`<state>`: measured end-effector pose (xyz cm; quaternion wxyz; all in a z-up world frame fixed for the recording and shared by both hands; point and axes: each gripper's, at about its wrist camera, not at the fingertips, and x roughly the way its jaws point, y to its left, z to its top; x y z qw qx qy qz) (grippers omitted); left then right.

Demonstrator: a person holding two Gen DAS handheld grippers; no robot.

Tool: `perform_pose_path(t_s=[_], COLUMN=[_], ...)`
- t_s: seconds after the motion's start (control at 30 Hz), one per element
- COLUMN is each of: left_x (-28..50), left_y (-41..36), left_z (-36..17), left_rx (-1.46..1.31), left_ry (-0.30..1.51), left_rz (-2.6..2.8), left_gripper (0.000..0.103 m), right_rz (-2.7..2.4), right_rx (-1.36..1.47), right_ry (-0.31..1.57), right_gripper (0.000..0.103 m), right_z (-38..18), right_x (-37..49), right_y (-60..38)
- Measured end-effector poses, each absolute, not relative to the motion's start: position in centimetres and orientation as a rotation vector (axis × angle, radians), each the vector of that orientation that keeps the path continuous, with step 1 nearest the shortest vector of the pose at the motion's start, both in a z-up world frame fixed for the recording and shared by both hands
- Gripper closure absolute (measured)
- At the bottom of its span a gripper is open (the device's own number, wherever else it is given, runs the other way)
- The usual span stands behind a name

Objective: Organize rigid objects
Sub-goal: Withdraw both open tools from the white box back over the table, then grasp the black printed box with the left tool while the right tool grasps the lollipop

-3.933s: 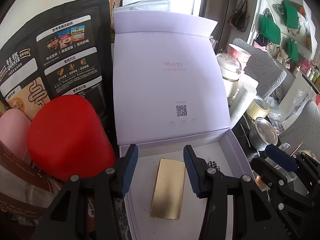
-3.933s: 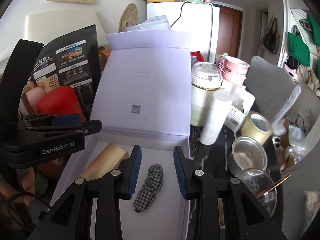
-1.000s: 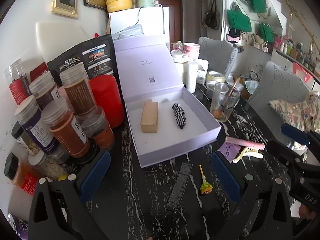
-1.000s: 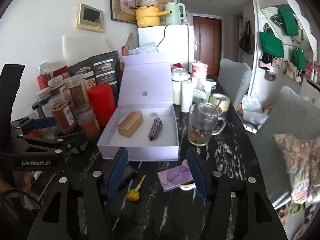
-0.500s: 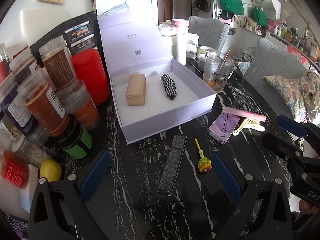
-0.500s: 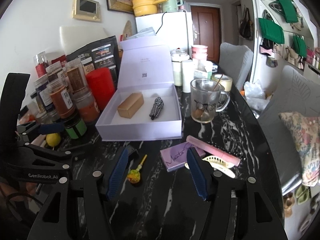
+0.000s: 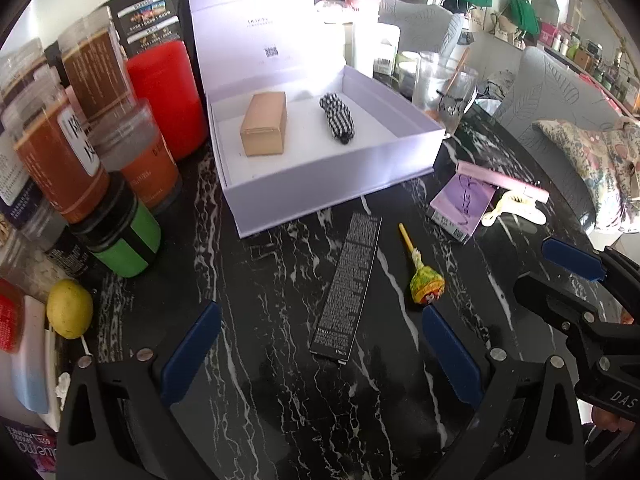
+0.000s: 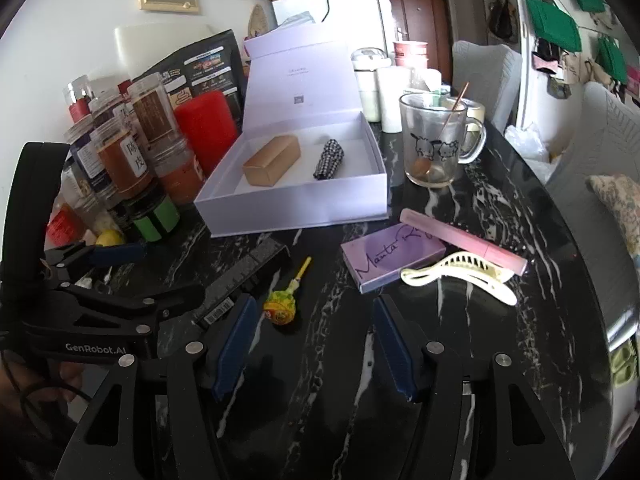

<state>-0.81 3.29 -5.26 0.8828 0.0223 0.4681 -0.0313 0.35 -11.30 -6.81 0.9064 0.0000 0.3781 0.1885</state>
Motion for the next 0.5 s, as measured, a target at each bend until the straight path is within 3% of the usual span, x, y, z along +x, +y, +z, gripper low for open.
perform_pose_path(t_s=[0.5], left_x=[0.1], left_y=[6.0], left_z=[-7.8], left_rx=[-0.016], left_ry=[1.045], left_rz=[-0.041], left_gripper=[0.001], right_rz=[0.461], right_rx=[-0.006], right_ry=[0.891], right_gripper=[0.045], right_z=[-11.1], right_x=[3.2], right_y=[-8.7])
